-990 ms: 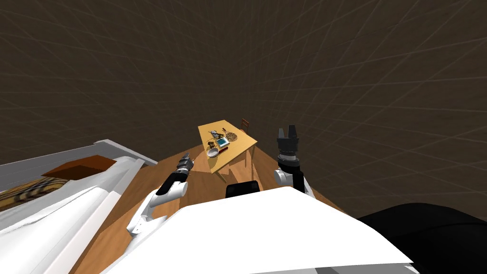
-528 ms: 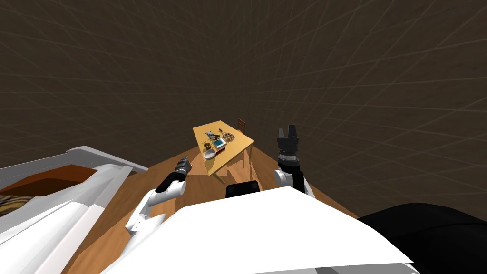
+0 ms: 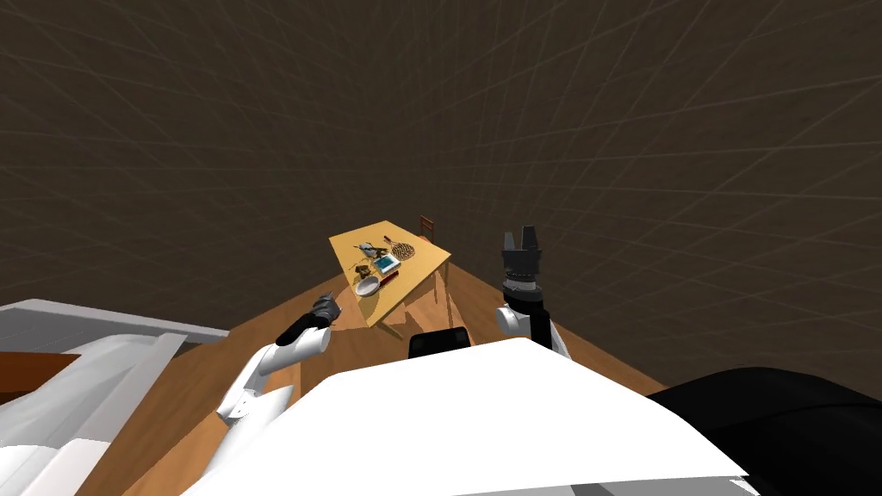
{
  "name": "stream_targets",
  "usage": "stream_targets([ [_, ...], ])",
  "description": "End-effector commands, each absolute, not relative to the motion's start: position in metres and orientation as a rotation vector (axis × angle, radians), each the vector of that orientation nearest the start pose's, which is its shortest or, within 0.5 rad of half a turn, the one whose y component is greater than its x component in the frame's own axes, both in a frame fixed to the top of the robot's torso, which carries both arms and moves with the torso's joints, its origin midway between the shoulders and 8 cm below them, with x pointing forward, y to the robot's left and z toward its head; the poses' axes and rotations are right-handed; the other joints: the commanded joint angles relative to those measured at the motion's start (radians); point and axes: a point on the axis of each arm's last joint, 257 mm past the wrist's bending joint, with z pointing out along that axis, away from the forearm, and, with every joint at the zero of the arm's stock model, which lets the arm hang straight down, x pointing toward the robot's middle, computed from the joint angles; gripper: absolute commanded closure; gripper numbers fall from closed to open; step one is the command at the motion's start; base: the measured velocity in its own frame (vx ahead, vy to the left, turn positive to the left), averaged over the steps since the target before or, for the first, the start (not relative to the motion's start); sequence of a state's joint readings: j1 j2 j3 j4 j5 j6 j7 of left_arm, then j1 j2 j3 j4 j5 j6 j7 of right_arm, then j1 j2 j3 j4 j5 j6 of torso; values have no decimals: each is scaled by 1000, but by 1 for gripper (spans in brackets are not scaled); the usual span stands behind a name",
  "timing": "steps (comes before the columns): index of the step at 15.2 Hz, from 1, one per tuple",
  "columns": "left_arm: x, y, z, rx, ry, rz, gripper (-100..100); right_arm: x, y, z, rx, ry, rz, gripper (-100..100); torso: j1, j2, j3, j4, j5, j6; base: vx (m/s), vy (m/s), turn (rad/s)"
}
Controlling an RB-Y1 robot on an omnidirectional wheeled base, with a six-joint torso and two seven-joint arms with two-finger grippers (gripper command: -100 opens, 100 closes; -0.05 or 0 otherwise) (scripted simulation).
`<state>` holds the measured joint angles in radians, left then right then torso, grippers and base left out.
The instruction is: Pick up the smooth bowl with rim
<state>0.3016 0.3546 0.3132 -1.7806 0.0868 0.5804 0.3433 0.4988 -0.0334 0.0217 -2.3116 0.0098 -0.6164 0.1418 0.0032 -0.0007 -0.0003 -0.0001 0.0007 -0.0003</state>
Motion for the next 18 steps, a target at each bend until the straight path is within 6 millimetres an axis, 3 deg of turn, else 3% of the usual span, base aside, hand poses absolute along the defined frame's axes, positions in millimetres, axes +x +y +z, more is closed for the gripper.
stream_targets([
  [1,368,544,-332,-1905,1081,-550,-100,317,-261,58,463,567,1219,0,0,0,0,0,0,0,4,-3,-202],
  [3,362,544,-339,-1936,1088,-521,-100,317,-261,58,463,567,1219,0,0,0,0,0,0,1,5,1,-180],
  [4,354,557,-347,-1988,1050,-496,-100,317,-261,58,463,567,1219,0,0,0,0,0,0,0,9,-4,-283],
  [7,348,557,-353,-2016,1056,-470,-100,317,-261,58,463,567,1219,0,0,-1,0,0,0,0,8,3,-117],
  [11,321,577,-374,-2154,978,-391,-100,317,-261,58,463,567,1219,0,0,-1,0,0,0,0,12,3,-202],
  [13,317,576,-378,-2172,980,-374,-100,317,-261,58,463,567,1219,0,0,-1,-1,0,0,1,18,7,-164],
  [18,286,588,-399,-2319,892,-286,-100,317,-261,58,463,567,1219,0,0,-2,-1,0,0,1,24,7,-187],
])
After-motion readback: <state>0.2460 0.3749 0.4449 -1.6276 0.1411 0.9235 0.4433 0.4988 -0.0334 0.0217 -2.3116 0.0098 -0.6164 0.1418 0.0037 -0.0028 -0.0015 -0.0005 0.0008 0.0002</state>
